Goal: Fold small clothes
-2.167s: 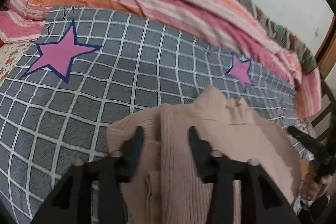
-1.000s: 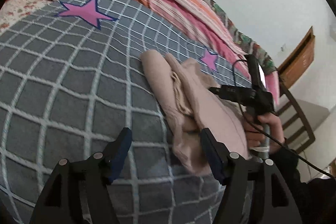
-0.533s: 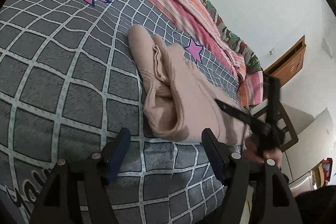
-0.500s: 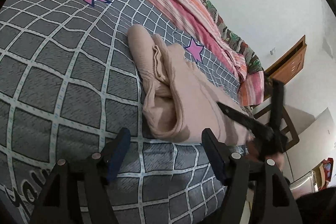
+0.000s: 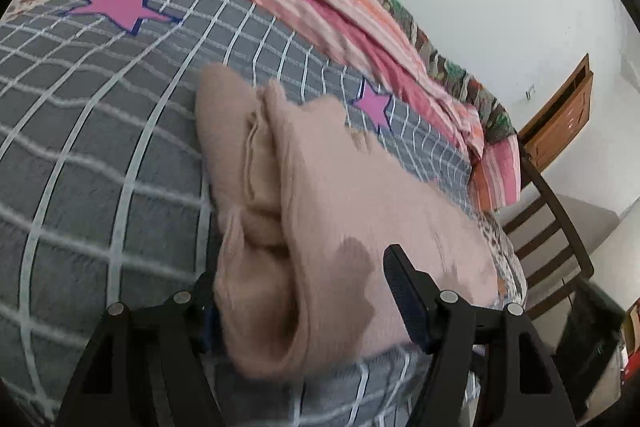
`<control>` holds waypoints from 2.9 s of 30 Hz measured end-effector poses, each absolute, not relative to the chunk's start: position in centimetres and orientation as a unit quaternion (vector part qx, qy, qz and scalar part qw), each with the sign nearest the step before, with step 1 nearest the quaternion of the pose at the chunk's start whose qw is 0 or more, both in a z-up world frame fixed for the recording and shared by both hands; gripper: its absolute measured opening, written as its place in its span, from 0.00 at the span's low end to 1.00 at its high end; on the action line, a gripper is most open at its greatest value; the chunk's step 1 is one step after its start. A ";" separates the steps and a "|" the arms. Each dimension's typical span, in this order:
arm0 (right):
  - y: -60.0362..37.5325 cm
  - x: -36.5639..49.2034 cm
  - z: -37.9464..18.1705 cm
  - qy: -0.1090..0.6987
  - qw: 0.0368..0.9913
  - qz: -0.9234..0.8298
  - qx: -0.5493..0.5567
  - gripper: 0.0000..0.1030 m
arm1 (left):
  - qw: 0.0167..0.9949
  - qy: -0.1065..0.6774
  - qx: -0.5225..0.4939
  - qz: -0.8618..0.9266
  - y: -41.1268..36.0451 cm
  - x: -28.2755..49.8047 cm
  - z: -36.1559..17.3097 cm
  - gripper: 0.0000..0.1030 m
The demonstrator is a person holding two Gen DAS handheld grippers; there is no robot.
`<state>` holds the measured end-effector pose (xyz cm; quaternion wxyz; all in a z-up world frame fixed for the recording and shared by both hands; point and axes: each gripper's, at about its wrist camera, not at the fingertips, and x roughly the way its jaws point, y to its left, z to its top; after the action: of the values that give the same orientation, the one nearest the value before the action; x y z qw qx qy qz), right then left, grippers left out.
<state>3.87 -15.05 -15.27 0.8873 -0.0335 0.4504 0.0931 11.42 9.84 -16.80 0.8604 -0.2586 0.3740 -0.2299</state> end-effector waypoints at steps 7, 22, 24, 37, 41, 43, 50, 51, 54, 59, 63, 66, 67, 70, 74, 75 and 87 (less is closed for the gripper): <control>-20.0 2.2 -13.9 0.434 0.898 0.066 0.015 0.45 | 0.868 0.370 -0.285 -0.170 9.4 13.7 -17.0 0.48; -29.4 0.2 -13.5 0.414 0.906 -0.056 0.071 0.45 | 0.887 0.375 -0.255 -0.083 8.2 13.8 -15.9 0.26; -30.2 0.0 -13.5 0.422 0.900 -0.085 0.072 0.45 | 0.885 0.382 -0.254 -0.078 8.0 14.0 -15.6 0.24; -34.2 -1.2 -13.1 0.420 0.895 -0.087 0.125 0.45 | 0.906 0.358 -0.209 -0.081 3.2 15.0 -8.0 0.19; -35.6 -1.8 -12.7 0.410 0.898 -0.088 0.138 0.45 | 0.921 0.344 -0.159 -0.087 -1.6 15.2 -4.8 0.19; -36.4 -2.3 -12.5 0.403 0.899 -0.093 0.141 0.45 | 0.929 0.335 -0.123 -0.093 -5.2 15.1 -3.6 0.19; -38.8 -4.4 -12.2 0.400 0.898 -0.118 0.139 0.45 | 0.926 0.347 -0.056 -0.139 -17.0 14.6 -4.3 0.19; -39.1 -4.7 -12.2 0.401 0.898 -0.121 0.136 0.45 | 0.921 0.356 -0.049 -0.148 -18.6 14.4 -5.0 0.19; -39.8 -5.7 -12.4 0.404 0.896 -0.131 0.133 0.45 | 0.900 0.399 -0.017 -0.173 -22.8 13.7 -8.0 0.19; -40.4 -6.4 -12.5 0.409 0.892 -0.135 0.136 0.45 | 0.875 0.422 -0.012 -0.236 -23.9 12.9 -9.5 0.42; -39.9 -5.5 -11.9 0.403 0.898 -0.118 0.127 0.45 | 0.847 0.417 -0.087 -0.318 -19.2 12.6 -7.0 0.56; -39.1 -4.0 -11.0 0.390 0.908 -0.079 0.130 0.46 | 0.863 0.383 -0.093 -0.317 -15.5 11.3 -5.7 0.65; -38.7 -3.2 -10.6 0.382 0.912 -0.060 0.138 0.46 | 0.869 0.376 -0.091 -0.309 -14.1 10.8 -5.6 0.66; -37.7 -1.1 -9.6 0.363 0.917 -0.008 0.167 0.49 | 0.884 0.378 -0.049 -0.270 -10.6 9.9 -6.5 0.66; -35.8 1.9 -9.0 0.341 0.917 0.048 0.200 0.49 | 0.893 0.381 0.014 -0.238 -7.6 7.8 -8.9 0.66; -35.3 2.5 -9.1 0.339 0.917 0.054 0.204 0.49 | 0.890 0.389 0.020 -0.238 -7.2 7.4 -9.6 0.66; -33.6 5.7 -11.6 0.348 0.912 0.064 0.205 0.05 | 0.880 0.402 0.020 -0.253 -7.8 7.0 -13.5 0.66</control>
<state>5.67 -33.59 -11.61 0.9124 0.2048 0.3485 0.0639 6.98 -7.76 -13.50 0.8799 0.0204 0.4017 -0.2530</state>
